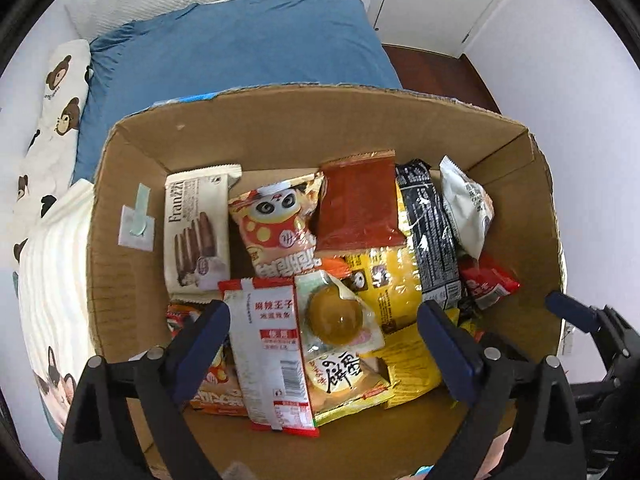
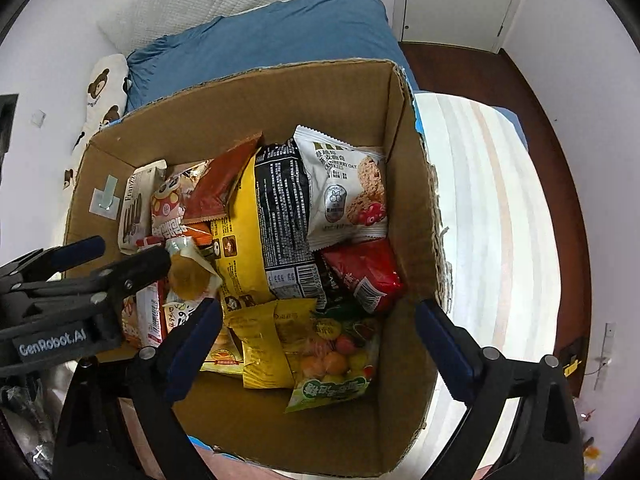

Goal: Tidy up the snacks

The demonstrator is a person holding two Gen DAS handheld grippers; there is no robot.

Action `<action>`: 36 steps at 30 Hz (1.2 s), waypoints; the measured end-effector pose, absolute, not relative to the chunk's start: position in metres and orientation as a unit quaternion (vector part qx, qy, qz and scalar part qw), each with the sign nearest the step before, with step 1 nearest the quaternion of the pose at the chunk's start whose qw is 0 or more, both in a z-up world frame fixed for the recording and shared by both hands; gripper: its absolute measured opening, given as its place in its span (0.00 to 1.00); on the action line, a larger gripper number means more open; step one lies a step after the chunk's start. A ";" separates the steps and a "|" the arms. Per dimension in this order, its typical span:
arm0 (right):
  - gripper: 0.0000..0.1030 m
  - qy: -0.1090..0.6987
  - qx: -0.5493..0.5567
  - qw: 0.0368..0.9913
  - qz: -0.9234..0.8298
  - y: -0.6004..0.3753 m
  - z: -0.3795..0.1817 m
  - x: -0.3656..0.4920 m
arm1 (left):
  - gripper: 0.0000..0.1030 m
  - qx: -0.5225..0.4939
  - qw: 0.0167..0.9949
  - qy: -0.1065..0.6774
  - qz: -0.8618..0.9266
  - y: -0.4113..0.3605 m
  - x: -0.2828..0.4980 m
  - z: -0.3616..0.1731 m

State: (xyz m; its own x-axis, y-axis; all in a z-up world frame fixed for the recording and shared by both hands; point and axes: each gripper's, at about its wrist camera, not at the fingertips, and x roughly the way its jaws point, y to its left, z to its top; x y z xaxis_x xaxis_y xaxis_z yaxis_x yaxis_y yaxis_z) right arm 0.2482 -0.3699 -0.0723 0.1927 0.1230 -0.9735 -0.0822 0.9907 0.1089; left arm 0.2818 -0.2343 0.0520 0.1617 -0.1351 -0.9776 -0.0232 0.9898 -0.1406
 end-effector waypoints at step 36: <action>0.97 0.475 0.025 0.876 0.084 -0.374 0.050 0.050 | 0.93 -0.029 0.882 0.470 0.007 -0.214 0.079 0.178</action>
State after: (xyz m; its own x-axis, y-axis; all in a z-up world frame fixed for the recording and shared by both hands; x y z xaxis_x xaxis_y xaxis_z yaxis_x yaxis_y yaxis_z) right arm 0.0505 -0.3744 0.0501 0.5346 0.1708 -0.8277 -0.1239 0.9846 0.1232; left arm 0.0792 -0.2143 0.1778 0.5583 -0.0153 -0.8295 -0.0400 0.9982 -0.0453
